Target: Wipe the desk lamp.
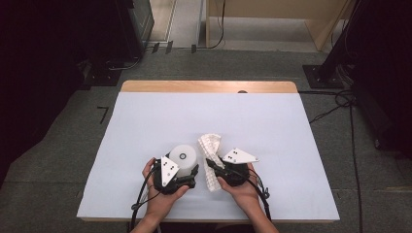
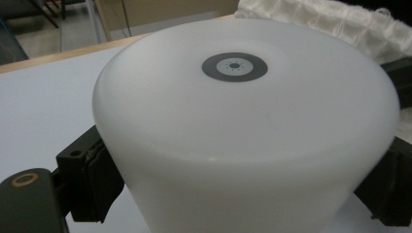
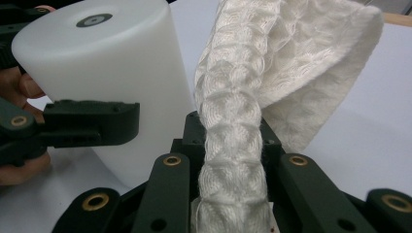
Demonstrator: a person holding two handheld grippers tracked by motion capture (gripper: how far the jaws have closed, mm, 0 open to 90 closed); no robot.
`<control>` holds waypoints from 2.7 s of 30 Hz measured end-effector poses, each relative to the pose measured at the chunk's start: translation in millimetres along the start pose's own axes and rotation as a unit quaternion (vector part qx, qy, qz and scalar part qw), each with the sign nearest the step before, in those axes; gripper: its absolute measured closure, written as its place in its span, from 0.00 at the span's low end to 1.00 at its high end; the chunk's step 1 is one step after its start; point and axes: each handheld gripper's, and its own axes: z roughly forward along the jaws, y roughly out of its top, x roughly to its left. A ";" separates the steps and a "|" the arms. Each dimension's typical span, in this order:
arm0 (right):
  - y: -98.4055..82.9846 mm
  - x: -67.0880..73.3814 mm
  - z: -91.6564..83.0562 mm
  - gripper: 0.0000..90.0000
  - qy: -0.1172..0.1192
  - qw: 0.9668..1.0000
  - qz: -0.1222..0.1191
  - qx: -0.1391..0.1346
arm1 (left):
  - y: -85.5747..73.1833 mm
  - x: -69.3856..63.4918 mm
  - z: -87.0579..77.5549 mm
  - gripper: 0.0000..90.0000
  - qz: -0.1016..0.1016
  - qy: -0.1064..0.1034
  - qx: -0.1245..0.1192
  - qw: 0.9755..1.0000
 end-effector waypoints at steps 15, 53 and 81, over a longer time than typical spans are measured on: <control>-5.1 17.5 13.9 0.83 0.025 0.999 -0.017 0.018 | 12.6 37.2 -11.0 0.10 0.015 -0.141 -0.029 0.989; -0.7 5.8 5.1 0.83 0.017 1.000 -0.008 0.016 | 1.1 32.5 5.6 0.10 0.052 -0.149 -0.010 0.987; -12.3 13.3 20.8 0.83 0.016 0.999 -0.003 0.042 | 10.2 25.0 -7.5 0.10 0.014 -0.110 -0.047 0.993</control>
